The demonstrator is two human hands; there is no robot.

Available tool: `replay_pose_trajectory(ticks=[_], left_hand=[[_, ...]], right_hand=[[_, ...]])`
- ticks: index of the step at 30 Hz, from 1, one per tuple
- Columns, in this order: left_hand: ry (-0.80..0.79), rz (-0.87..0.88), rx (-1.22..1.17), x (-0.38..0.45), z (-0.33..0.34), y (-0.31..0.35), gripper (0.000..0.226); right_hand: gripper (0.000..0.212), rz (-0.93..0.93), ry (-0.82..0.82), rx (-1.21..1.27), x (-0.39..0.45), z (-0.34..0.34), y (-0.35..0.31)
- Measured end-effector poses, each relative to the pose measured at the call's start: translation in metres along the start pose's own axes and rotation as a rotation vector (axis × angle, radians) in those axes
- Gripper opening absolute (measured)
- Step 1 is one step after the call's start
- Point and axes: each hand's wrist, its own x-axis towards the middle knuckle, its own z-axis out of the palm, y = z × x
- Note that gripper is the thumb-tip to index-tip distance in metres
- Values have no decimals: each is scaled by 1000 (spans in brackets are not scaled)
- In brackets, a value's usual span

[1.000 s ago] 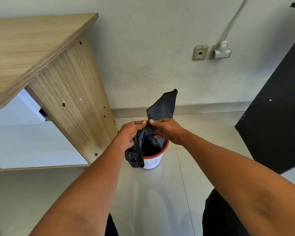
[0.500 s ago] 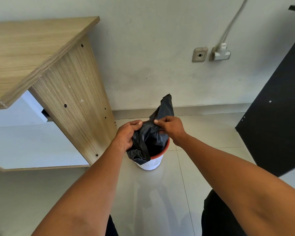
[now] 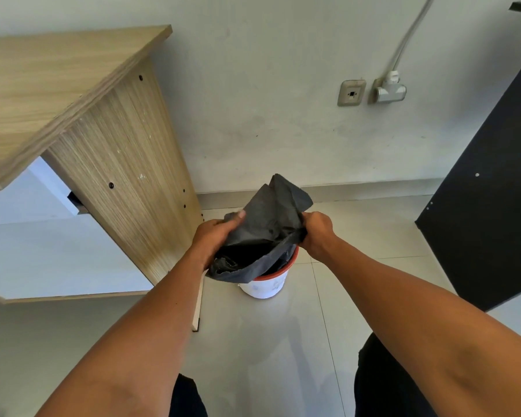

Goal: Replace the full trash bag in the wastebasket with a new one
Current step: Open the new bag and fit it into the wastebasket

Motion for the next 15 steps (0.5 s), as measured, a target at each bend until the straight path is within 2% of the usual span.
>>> replay_pose_trajectory(ticks=[2,4,7,9,12,15], left_hand=[[9,82,161,3,2,-5,41],[127,129,268,10,3,-12,32],[334,140,275,17,1,-21,29],[432,119,292,19,-2,-26,31],[520,87,368,24,-7,-36,36],[554,49,398,29,-13,-45,37]], right_hand=[[16,35,-115,49,-1,-4,4],[25,-15,-165,-164,4,-6,8],[35,-196,108,-559,17,-11,20],[34,-208,261,-568,21,-20,25],[34,-121,361,-598,24,-39,32],[33,-135,404,-813,22,-51,37]])
